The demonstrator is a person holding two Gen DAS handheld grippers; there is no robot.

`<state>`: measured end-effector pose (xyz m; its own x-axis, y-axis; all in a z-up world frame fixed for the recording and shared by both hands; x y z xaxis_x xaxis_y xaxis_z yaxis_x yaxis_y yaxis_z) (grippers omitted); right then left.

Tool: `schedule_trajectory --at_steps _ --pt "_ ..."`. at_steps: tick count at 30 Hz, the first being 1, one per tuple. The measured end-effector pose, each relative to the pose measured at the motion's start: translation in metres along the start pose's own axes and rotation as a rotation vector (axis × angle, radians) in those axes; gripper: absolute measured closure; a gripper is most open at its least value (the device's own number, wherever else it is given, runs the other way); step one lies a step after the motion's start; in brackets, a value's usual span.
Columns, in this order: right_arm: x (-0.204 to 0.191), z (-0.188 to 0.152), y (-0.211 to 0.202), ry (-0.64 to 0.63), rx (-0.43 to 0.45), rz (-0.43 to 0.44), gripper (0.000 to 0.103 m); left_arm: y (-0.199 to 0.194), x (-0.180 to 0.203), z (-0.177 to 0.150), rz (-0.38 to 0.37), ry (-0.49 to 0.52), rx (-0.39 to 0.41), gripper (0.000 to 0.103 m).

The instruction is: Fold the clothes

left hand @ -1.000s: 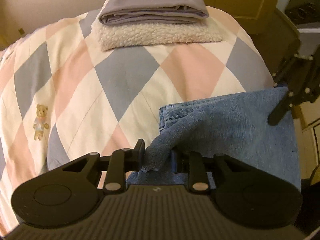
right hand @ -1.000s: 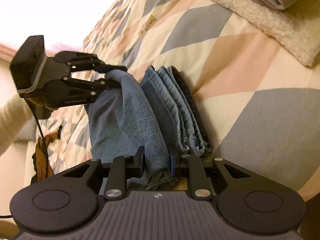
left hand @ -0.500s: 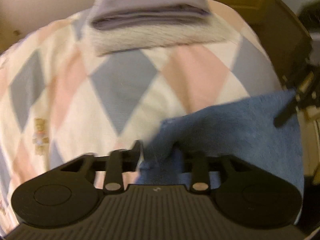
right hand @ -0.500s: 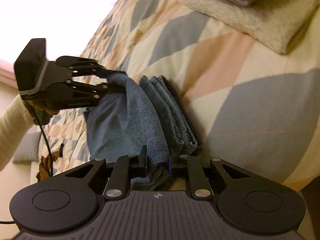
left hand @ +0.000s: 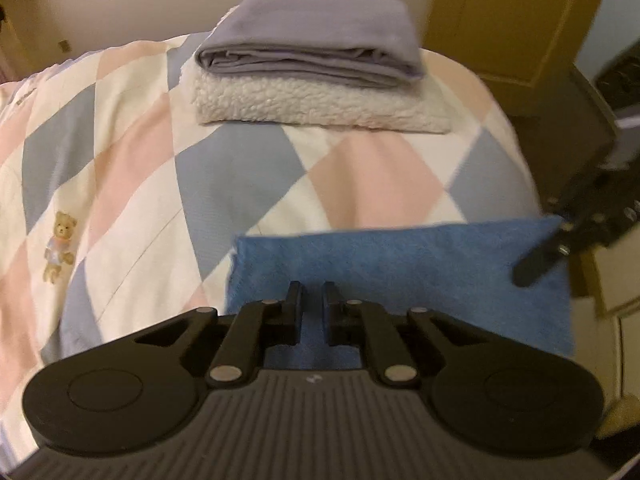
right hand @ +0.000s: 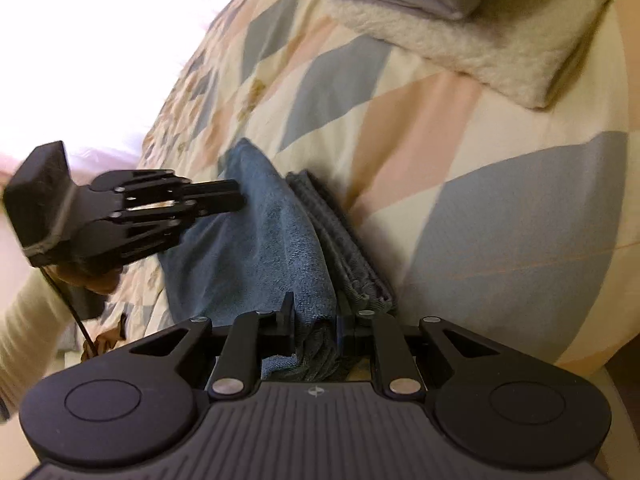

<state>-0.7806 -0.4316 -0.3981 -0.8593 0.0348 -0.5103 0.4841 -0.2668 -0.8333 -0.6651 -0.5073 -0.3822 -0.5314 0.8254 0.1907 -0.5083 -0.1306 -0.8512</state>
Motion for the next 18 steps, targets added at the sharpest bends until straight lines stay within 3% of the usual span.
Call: schedule_trajectory --at_steps 5,6,7,8,10,11,14,18 --pt "0.009 0.001 0.014 0.016 0.006 -0.105 0.087 0.022 -0.012 0.0 -0.004 -0.044 -0.005 0.098" --pt "0.005 0.004 0.008 0.007 0.038 -0.147 0.077 0.017 -0.015 0.002 -0.012 -0.06 0.0 0.098" --pt "0.0 0.008 -0.002 -0.03 0.102 -0.245 0.055 0.009 -0.017 0.005 -0.022 -0.082 0.014 0.097" --pt "-0.008 0.008 -0.012 -0.095 0.17 -0.342 0.047 0.0 -0.02 0.005 -0.028 -0.103 0.033 0.096" --pt "-0.029 0.006 -0.03 -0.234 0.305 -0.509 0.044 -0.03 -0.03 0.002 -0.002 -0.154 0.09 0.094" --pt "-0.039 -0.001 -0.033 -0.281 0.339 -0.523 0.044 -0.049 -0.035 -0.004 0.017 -0.182 0.123 0.089" --pt "-0.073 -0.025 -0.041 -0.42 0.428 -0.553 0.045 -0.104 -0.052 -0.035 0.079 -0.279 0.192 0.086" --pt "-0.126 -0.086 -0.021 -0.644 0.424 -0.546 0.043 -0.147 -0.062 -0.128 0.075 -0.507 0.168 0.083"
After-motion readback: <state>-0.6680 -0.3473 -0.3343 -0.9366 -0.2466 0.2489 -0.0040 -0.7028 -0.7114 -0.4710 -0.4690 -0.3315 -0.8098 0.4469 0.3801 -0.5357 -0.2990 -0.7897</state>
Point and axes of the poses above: each gripper's, at about its wrist camera, not at the fingertips, and y roughly the way its jaws point, x to its right, z to its top, the point moved 9 cm from there along y, roughly the way its jaws point, and after that the axes turned 13 degrees about -z, right-handed, at the moved point
